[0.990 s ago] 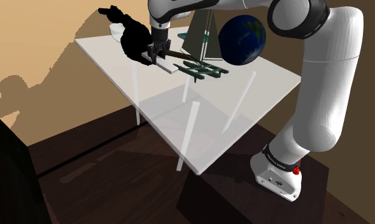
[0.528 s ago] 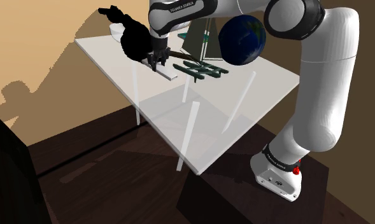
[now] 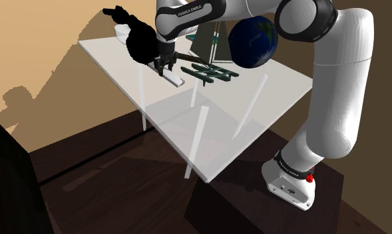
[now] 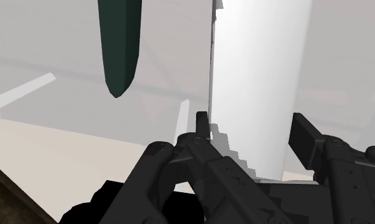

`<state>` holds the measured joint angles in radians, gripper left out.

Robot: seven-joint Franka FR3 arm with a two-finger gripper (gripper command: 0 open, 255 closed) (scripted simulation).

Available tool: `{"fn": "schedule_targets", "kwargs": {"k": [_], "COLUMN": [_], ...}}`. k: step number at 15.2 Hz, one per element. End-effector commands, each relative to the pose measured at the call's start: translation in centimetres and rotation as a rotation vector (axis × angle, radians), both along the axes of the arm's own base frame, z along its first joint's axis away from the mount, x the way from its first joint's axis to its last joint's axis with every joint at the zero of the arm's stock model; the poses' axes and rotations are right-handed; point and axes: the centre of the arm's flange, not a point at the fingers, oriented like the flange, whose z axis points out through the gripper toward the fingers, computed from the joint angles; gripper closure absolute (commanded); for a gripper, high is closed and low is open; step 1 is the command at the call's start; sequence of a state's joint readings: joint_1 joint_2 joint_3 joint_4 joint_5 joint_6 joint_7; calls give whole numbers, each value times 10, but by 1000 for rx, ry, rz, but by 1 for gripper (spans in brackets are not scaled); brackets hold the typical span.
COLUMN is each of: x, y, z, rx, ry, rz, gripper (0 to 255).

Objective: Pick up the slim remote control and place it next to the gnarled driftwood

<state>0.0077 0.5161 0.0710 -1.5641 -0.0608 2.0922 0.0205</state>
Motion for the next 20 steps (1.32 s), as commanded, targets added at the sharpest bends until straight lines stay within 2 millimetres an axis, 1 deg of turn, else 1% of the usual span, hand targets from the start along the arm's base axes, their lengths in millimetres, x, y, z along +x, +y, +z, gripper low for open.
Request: {"fn": "schedule_targets", "kwargs": {"k": [1, 2, 3, 8, 11, 12, 20], "x": [0, 0, 0, 0, 0, -1, -1], "y": [-1, -1, -1, -1, 0, 0, 0], "z": [-3, -3, -3, -3, 37, 47, 47], "rx": [-1, -1, -1, -1, -1, -1, -1], "ry": [5, 5, 5, 5, 5, 5, 5], "rz": [-1, -1, -1, -1, -1, -1, -1], "gripper": [255, 255, 0, 0, 0, 0, 0]}}
